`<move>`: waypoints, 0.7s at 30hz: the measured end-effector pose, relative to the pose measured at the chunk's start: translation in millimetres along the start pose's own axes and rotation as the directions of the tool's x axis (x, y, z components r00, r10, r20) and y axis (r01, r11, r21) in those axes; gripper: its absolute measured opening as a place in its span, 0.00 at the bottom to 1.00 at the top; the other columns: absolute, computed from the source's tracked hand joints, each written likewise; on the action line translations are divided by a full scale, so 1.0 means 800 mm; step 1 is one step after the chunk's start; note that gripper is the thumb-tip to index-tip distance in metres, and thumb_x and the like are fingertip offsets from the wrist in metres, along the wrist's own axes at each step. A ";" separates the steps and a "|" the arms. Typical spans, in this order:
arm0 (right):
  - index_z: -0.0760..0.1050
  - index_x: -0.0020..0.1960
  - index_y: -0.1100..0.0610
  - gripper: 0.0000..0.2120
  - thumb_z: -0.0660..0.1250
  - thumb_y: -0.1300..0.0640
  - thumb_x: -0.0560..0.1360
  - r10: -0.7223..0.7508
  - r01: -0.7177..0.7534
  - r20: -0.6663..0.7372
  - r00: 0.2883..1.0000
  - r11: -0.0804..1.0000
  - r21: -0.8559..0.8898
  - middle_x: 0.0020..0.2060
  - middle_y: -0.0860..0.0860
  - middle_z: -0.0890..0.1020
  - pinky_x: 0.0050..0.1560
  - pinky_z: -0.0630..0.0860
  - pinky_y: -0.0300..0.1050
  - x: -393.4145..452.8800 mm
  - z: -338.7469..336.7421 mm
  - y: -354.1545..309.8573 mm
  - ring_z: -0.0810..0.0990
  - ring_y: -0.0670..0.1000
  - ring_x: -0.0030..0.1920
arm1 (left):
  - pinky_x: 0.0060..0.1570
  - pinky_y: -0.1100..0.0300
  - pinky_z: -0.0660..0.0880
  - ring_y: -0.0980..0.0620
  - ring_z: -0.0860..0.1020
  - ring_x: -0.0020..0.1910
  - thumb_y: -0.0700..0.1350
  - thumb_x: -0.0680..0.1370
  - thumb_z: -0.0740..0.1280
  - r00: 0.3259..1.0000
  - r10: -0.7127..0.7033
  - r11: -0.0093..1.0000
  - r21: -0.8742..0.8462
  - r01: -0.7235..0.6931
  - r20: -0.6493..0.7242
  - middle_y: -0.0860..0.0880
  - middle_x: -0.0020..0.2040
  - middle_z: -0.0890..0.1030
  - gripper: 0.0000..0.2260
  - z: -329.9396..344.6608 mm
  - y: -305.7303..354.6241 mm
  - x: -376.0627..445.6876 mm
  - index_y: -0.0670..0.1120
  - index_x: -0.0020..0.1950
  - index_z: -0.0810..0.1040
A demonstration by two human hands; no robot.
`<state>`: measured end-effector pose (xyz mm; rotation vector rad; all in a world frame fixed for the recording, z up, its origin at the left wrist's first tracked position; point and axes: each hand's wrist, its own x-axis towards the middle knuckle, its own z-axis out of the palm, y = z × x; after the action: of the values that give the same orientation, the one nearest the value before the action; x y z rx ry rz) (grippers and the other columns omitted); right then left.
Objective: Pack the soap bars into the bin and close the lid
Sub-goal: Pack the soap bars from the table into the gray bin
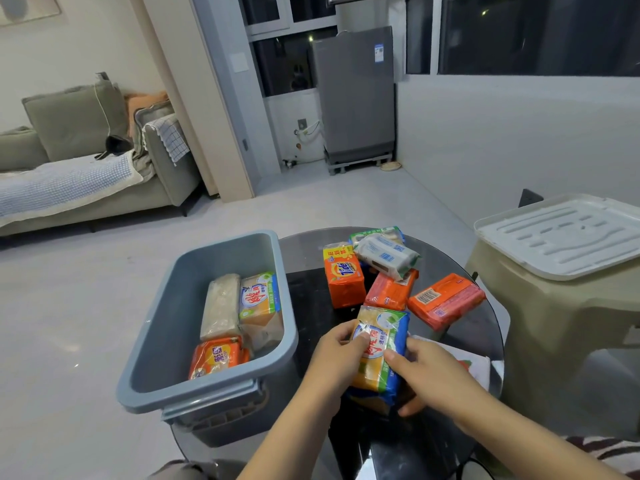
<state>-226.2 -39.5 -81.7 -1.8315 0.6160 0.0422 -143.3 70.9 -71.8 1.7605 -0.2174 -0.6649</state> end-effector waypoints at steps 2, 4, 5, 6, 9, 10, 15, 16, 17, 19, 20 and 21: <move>0.73 0.60 0.51 0.15 0.62 0.48 0.76 -0.020 0.020 -0.017 1.000 1.000 0.014 0.47 0.48 0.83 0.37 0.83 0.50 -0.004 -0.004 -0.003 0.85 0.51 0.38 | 0.35 0.67 0.78 0.57 0.83 0.43 0.45 0.79 0.63 0.999 0.043 0.999 -0.006 -0.043 -0.003 0.54 0.48 0.83 0.12 -0.001 0.006 -0.006 0.53 0.62 0.77; 0.75 0.57 0.52 0.12 0.63 0.50 0.75 -0.059 0.062 -0.054 0.997 0.996 0.058 0.46 0.50 0.84 0.36 0.83 0.53 -0.008 -0.010 -0.009 0.85 0.52 0.39 | 0.33 0.68 0.78 0.58 0.83 0.42 0.46 0.78 0.64 0.995 0.096 0.995 -0.017 -0.096 0.002 0.54 0.48 0.83 0.11 -0.002 0.014 -0.011 0.56 0.60 0.76; 0.75 0.56 0.52 0.11 0.64 0.51 0.75 -0.081 0.088 -0.078 0.994 0.992 0.091 0.45 0.51 0.84 0.36 0.83 0.54 -0.010 -0.013 -0.013 0.85 0.52 0.40 | 0.34 0.67 0.79 0.58 0.84 0.41 0.46 0.78 0.64 0.992 0.124 0.992 -0.027 -0.124 0.004 0.55 0.48 0.83 0.11 -0.002 0.019 -0.015 0.57 0.58 0.76; 0.76 0.55 0.52 0.10 0.64 0.52 0.75 -0.104 0.116 -0.103 0.989 0.986 0.117 0.45 0.51 0.84 0.36 0.83 0.53 -0.013 -0.016 -0.018 0.84 0.52 0.41 | 0.36 0.65 0.80 0.58 0.84 0.42 0.45 0.78 0.64 0.988 0.153 0.988 -0.039 -0.152 0.007 0.54 0.48 0.83 0.11 -0.002 0.025 -0.019 0.58 0.58 0.75; 0.77 0.56 0.53 0.10 0.63 0.53 0.76 -0.189 0.208 -0.172 0.967 0.972 0.105 0.45 0.48 0.84 0.42 0.82 0.48 -0.018 -0.029 -0.031 0.84 0.48 0.44 | 0.41 0.62 0.81 0.57 0.84 0.44 0.45 0.78 0.65 0.969 0.245 0.968 -0.058 -0.243 0.016 0.56 0.48 0.83 0.14 0.000 0.044 -0.032 0.56 0.63 0.75; 0.78 0.56 0.53 0.11 0.63 0.53 0.76 -0.214 0.237 -0.190 0.958 0.966 0.108 0.45 0.47 0.85 0.45 0.81 0.46 -0.020 -0.033 -0.036 0.84 0.46 0.44 | 0.39 0.63 0.81 0.58 0.84 0.43 0.45 0.78 0.65 0.962 0.274 0.960 -0.071 -0.272 0.017 0.58 0.47 0.83 0.14 0.000 0.050 -0.036 0.57 0.62 0.74; 0.78 0.51 0.47 0.07 0.63 0.50 0.76 -0.318 0.349 -0.216 0.923 0.928 0.126 0.38 0.43 0.85 0.29 0.78 0.36 -0.032 -0.048 -0.062 0.84 0.42 0.37 | 0.35 0.66 0.80 0.58 0.84 0.41 0.46 0.76 0.68 0.938 0.347 0.930 -0.132 -0.343 0.013 0.58 0.44 0.83 0.12 -0.008 0.082 -0.050 0.61 0.56 0.74; 0.77 0.51 0.46 0.07 0.63 0.49 0.75 -0.331 0.364 -0.217 0.918 0.922 0.134 0.38 0.43 0.85 0.27 0.78 0.37 -0.035 -0.049 -0.068 0.84 0.42 0.36 | 0.36 0.65 0.81 0.57 0.84 0.41 0.46 0.76 0.68 0.935 0.356 0.927 -0.132 -0.352 0.004 0.56 0.46 0.84 0.13 -0.012 0.088 -0.053 0.60 0.58 0.75; 0.77 0.51 0.45 0.06 0.63 0.49 0.75 -0.344 0.378 -0.216 0.914 0.916 0.137 0.38 0.43 0.84 0.26 0.77 0.37 -0.037 -0.049 -0.074 0.84 0.42 0.36 | 0.37 0.63 0.81 0.56 0.85 0.42 0.46 0.75 0.69 0.932 0.362 0.923 -0.138 -0.358 0.000 0.54 0.48 0.84 0.14 -0.016 0.093 -0.055 0.58 0.59 0.76; 0.77 0.50 0.45 0.06 0.63 0.48 0.75 -0.372 0.403 -0.206 0.905 0.906 0.133 0.38 0.43 0.84 0.26 0.77 0.37 -0.039 -0.049 -0.088 0.84 0.41 0.36 | 0.39 0.60 0.82 0.53 0.85 0.43 0.46 0.75 0.70 0.927 0.374 0.916 -0.155 -0.371 -0.009 0.51 0.49 0.85 0.14 -0.026 0.102 -0.058 0.57 0.59 0.76; 0.77 0.50 0.45 0.07 0.62 0.48 0.75 -0.385 0.414 -0.200 0.901 0.901 0.128 0.39 0.44 0.84 0.27 0.78 0.38 -0.040 -0.047 -0.095 0.84 0.42 0.36 | 0.40 0.58 0.82 0.52 0.85 0.43 0.45 0.74 0.70 0.925 0.380 0.911 -0.163 -0.378 -0.019 0.50 0.49 0.85 0.14 -0.031 0.105 -0.059 0.57 0.58 0.77; 0.77 0.51 0.46 0.07 0.62 0.48 0.75 -0.397 0.424 -0.191 0.898 0.897 0.123 0.40 0.44 0.84 0.28 0.80 0.40 -0.041 -0.044 -0.102 0.84 0.43 0.37 | 0.41 0.57 0.82 0.51 0.85 0.43 0.45 0.74 0.71 0.922 0.385 0.908 -0.167 -0.385 -0.029 0.50 0.49 0.85 0.14 -0.037 0.108 -0.059 0.56 0.57 0.77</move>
<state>-229.2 -40.7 12.7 -1.7813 0.3181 -0.4338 -149.0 91.9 28.5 1.4941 -0.4848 -0.3863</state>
